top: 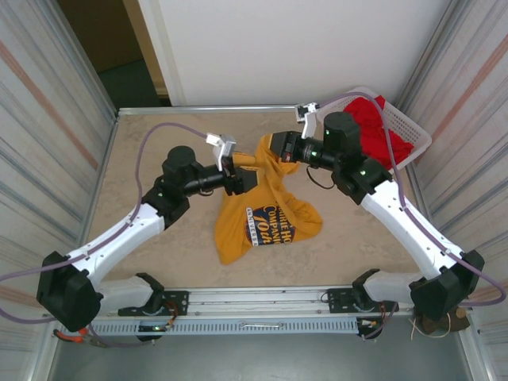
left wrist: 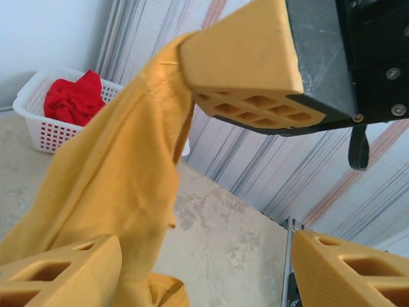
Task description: Fold the inside-out t-shirt
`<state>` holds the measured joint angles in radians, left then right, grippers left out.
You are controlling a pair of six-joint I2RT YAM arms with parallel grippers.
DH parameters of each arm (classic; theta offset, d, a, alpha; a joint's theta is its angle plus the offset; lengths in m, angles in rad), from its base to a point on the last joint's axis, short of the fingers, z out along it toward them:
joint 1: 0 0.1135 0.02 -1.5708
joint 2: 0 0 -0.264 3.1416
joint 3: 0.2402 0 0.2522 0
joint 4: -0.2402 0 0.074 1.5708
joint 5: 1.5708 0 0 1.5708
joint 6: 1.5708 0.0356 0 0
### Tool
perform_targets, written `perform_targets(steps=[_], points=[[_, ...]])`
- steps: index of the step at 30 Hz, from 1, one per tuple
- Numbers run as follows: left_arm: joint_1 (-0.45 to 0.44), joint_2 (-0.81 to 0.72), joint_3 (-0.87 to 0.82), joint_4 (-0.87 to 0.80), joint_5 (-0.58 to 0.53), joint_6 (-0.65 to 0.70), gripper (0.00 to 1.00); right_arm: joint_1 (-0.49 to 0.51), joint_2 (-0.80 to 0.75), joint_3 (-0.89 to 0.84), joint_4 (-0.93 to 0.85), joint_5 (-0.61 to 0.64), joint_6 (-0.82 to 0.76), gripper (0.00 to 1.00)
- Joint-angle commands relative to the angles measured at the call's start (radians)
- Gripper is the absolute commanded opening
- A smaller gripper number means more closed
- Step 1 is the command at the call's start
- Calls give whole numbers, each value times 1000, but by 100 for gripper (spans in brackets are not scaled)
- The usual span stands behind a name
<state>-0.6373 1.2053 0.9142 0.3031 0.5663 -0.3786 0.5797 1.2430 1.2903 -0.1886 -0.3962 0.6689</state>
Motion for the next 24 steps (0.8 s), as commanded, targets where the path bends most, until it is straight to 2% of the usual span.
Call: perform_targets(steps=[1, 8, 13, 14, 15, 16, 19, 20, 21, 22, 23, 24], points=[[-42, 54, 33, 11, -89, 31, 71, 17, -1, 3, 18, 35, -19, 0], [-62, 140, 45, 103, -223, -42, 70, 39, 5, -7, 34, 44, -8, 0], [-58, 168, 45, 108, -359, -73, 63, 41, 0, -19, 44, 45, 0, 0], [-54, 173, 45, 111, -368, -86, 59, 43, -2, -20, 46, 46, 0, 0], [-50, 179, 43, 122, -368, -95, 50, 42, -4, -23, 47, 46, 1, 0], [-43, 185, 39, 139, -358, -104, 33, 41, -5, -25, 48, 48, 0, 0], [-28, 189, 27, 167, -336, -128, 0, 29, -2, -23, 42, 56, -3, 0], [-21, 189, 23, 176, -319, -136, 0, 15, 2, -19, 35, 60, -3, 0], [-12, 187, 16, 185, -299, -148, 0, -7, 11, -13, 25, 63, -5, 13], [-3, 184, 10, 196, -272, -167, 0, -38, 19, -11, 11, 75, -13, 41], [9, 182, 2, 211, -241, -190, 0, -68, 24, -15, 0, 84, -17, 57], [27, 182, -7, 238, -191, -226, 0, -100, 30, -25, -9, 92, -15, 66]])
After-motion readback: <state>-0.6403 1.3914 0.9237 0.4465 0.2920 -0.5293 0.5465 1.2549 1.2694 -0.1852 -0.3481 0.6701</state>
